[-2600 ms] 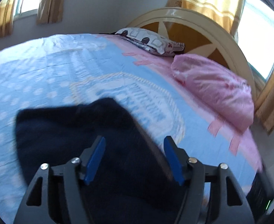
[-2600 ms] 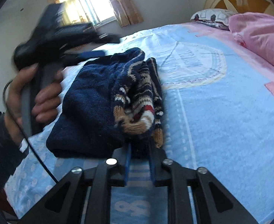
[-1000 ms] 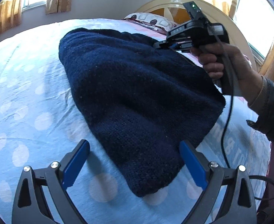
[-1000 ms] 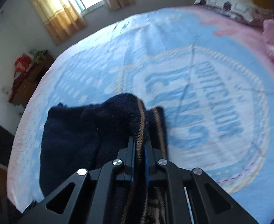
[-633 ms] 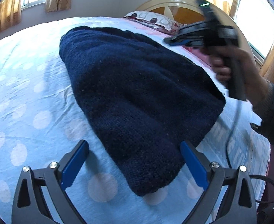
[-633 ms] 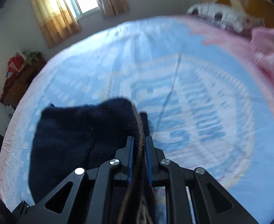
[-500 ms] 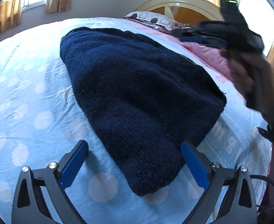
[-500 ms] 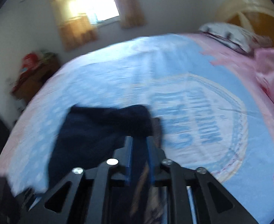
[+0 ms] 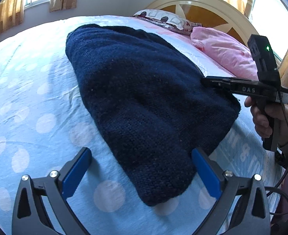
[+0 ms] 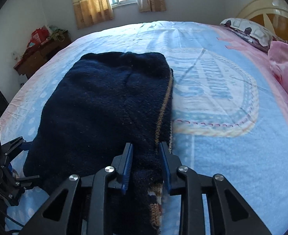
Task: Fold small clothes
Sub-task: 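Grasp the striped edge of the navy sweater with the right tool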
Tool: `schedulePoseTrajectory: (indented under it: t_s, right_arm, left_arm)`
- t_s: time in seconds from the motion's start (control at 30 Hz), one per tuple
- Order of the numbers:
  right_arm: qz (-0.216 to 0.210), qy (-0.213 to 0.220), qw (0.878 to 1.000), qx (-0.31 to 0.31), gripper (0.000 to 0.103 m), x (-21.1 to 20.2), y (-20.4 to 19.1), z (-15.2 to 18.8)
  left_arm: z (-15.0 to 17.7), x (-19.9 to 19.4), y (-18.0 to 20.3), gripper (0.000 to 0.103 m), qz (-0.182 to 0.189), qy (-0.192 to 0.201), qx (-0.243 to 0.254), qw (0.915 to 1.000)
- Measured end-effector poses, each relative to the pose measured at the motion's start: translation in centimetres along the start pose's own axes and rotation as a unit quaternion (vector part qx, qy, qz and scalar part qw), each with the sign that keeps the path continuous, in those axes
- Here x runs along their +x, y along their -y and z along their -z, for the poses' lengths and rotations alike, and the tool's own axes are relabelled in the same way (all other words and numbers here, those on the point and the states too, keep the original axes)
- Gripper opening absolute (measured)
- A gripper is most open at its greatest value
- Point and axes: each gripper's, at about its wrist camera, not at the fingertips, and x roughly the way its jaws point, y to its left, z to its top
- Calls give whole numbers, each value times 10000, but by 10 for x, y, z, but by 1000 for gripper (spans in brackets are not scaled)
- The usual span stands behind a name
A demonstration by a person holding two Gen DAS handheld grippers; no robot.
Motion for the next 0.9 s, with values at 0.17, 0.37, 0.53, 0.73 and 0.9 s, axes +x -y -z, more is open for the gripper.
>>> schedulePoseTrajectory:
  t_s: [0.17,0.37,0.53,0.73,0.9]
  right_arm:
    - [220,137,9992,-302,29,-1,-4,10]
    - [65,71,9999,46,43,-6,14,14]
    - [249,1133,9932,-10,45,-48,8,-15]
    - [-394,682,9965,-294,45,-13,-32,-49]
    - [-137,27,9999,27,46,38,-13,-40]
  left_arm:
    - [-1,1,-1,103,0,-10,-5,10000]
    - [-7,-22,2,103,-297,392,44,9988]
    - [-39,-41,8,103,-555,831,129,9949]
    - [-69,16,0,103,-1329,131,88,9910]
    - [-52,39,-22,103,-929,-173,-455,9945]
